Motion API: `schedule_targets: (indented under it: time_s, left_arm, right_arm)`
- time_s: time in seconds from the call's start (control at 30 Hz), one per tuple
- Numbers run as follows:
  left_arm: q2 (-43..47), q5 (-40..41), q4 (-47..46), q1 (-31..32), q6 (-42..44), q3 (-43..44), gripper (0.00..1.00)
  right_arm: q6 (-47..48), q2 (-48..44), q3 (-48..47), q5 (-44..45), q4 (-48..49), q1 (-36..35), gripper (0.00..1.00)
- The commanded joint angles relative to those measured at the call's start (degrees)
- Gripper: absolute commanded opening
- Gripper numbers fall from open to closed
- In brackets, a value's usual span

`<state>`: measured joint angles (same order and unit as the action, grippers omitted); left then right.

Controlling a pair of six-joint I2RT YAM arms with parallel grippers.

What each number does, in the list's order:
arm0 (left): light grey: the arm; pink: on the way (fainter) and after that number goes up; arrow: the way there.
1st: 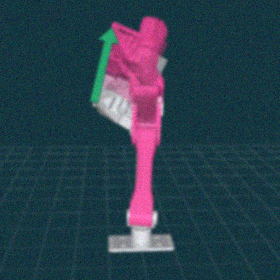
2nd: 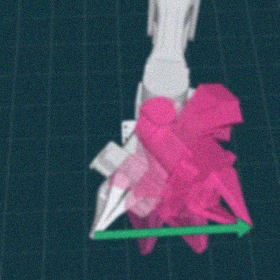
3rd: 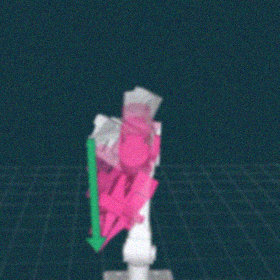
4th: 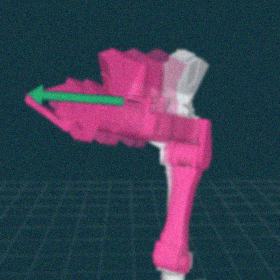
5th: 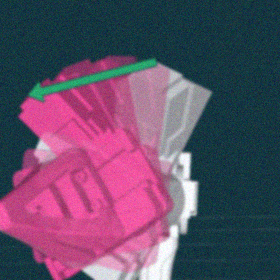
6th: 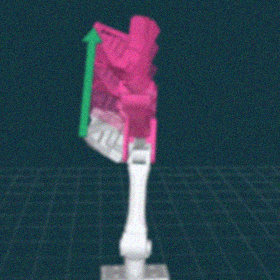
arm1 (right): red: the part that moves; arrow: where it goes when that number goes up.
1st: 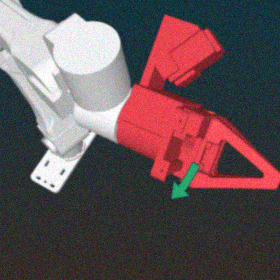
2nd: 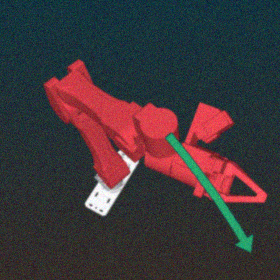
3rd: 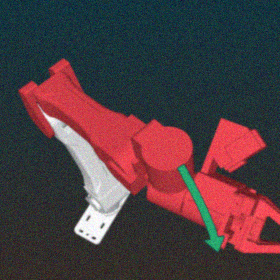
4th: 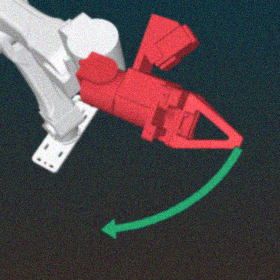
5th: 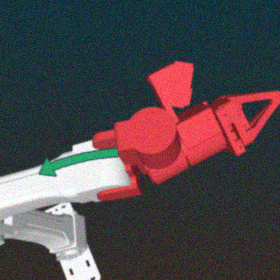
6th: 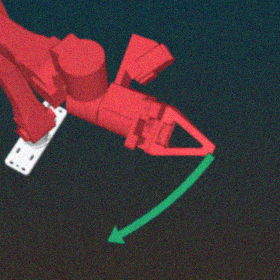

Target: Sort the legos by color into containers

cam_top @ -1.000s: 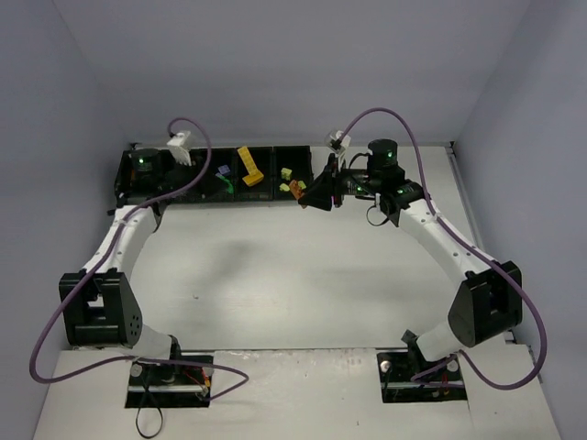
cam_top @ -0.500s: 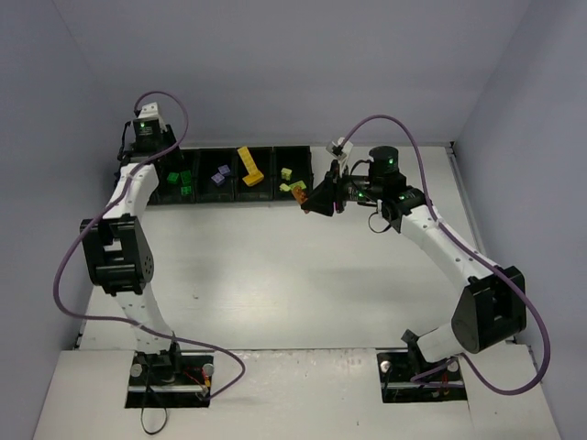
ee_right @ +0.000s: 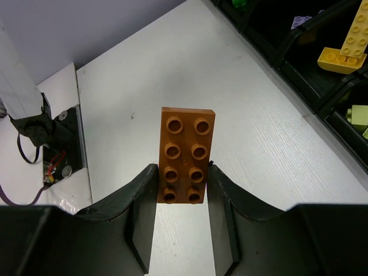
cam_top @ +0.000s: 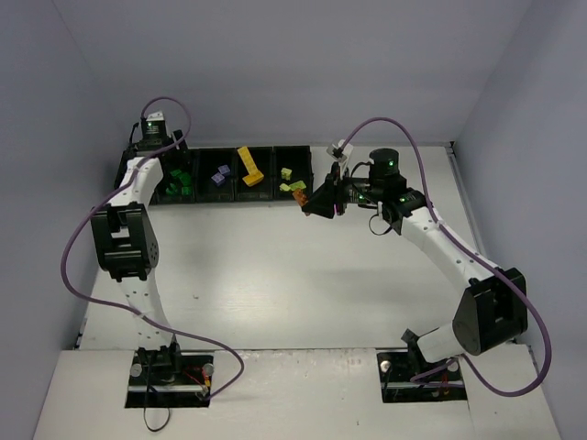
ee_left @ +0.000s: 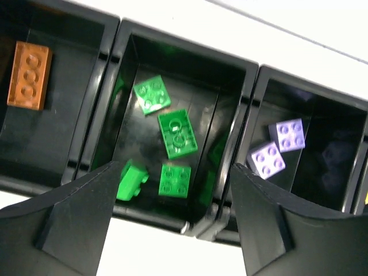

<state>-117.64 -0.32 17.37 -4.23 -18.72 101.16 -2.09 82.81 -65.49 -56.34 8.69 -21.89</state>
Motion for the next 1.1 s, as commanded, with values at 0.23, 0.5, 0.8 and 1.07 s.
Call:
schedule_targets:
  time_s: [0.23,0.5,0.8,1.07]
  left_arm:
    - [22.1,-11.3,9.0,7.8,-5.2,-5.0,0.87]
    - [35.1,-21.2,0.7,21.0,-17.4,-16.5,0.87]
    - [39.6,-21.7,-3.6,29.1,-23.6,-22.7,0.84]
    - [38.8,-19.5,-6.2,34.7,-24.9,-24.0,0.75]
  right_arm:
    - [5.1,0.4,-3.5,4.4,0.2,-3.8,0.0]
    - [7.8,1.6,-5.6,11.2,-1.0,-7.6,0.0]
    - [8.2,1.7,-6.5,13.1,-1.0,-9.5,0.0]
    - [7.8,1.6,-6.5,13.4,-0.9,-10.2,0.0]
